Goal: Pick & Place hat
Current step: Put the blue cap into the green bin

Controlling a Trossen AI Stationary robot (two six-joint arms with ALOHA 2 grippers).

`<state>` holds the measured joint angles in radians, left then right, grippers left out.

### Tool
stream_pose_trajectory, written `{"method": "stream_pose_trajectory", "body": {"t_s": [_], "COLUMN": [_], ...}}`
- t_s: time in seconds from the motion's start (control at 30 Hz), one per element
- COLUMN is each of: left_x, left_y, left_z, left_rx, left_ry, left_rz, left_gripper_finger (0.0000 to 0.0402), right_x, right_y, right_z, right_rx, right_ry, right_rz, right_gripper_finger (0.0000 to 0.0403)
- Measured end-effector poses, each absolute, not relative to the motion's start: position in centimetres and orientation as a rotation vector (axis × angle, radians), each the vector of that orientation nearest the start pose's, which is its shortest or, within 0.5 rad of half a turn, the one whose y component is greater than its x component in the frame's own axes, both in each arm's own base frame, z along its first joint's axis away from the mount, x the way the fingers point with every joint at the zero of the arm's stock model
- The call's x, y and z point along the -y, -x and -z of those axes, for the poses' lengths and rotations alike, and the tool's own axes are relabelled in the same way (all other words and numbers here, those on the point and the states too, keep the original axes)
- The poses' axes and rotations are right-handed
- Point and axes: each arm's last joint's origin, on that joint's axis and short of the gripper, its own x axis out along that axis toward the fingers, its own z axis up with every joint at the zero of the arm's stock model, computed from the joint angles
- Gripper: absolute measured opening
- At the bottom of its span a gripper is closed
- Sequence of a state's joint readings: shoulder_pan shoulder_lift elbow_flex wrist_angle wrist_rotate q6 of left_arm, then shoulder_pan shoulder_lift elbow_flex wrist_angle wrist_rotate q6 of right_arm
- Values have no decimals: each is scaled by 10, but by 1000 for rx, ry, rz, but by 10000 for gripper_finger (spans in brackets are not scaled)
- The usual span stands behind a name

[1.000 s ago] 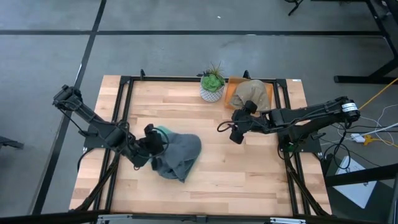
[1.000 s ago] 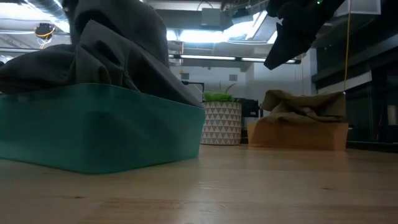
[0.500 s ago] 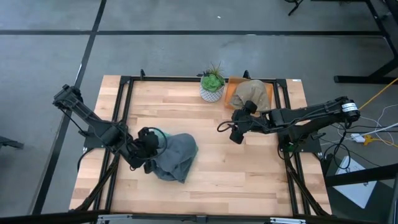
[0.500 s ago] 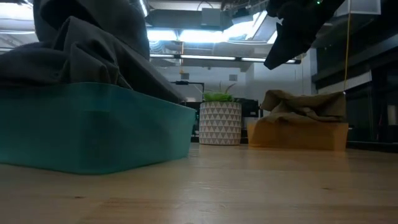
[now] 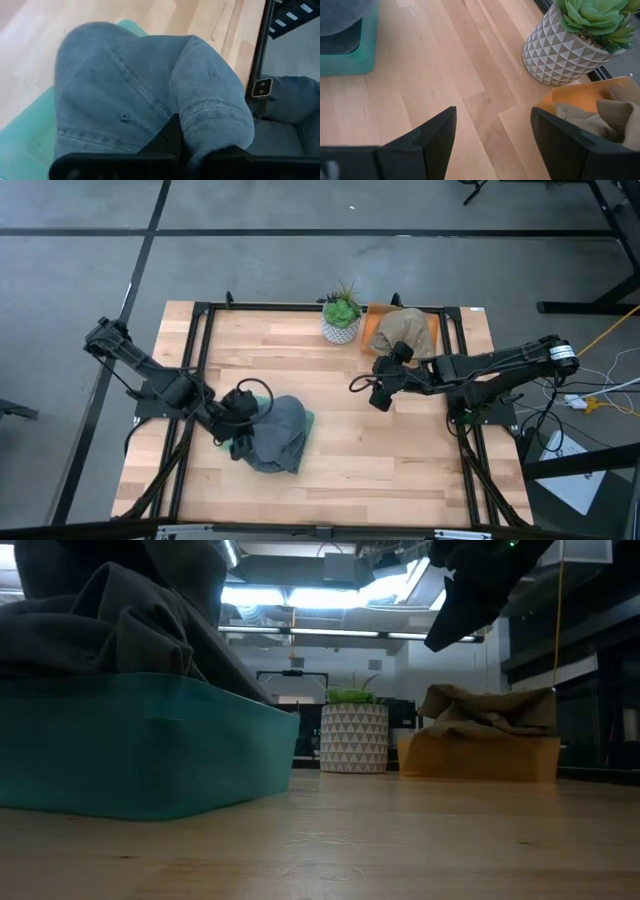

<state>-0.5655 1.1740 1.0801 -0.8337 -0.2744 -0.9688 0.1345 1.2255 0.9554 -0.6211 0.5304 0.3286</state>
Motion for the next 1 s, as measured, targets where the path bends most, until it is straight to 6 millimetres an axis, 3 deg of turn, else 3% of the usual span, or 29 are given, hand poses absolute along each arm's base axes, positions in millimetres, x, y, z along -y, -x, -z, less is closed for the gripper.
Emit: {"method": "stream_pose_trajectory", "body": {"t_s": [0.13, 0.37, 0.5, 0.7, 1.0], "left_x": [109, 102, 100, 93, 80], "left_y": [-197, -197, -193, -196, -219], "left_z": [-311, -348, -359, -357, -339], "left_rx": [-892, -789, -822, -854, -894], "left_ry": [544, 459, 492, 527, 311], "left_rz": [-151, -159, -120, -158, -284], "left_gripper_finger": [4, 4, 4, 4, 4], "right_x": [-18, -18, -18, -18, -18], "right_y": [-241, -241, -241, -241, -241], "right_z": [-272, -272, -272, -272, -272], "right_rx": [-773, -773, -773, -774, -774], "right_ry": [-12, -12, -12, -12, -12], "right_rz": [501, 501, 501, 501, 501], "right_gripper_finger": [255, 255, 255, 255, 255]}}
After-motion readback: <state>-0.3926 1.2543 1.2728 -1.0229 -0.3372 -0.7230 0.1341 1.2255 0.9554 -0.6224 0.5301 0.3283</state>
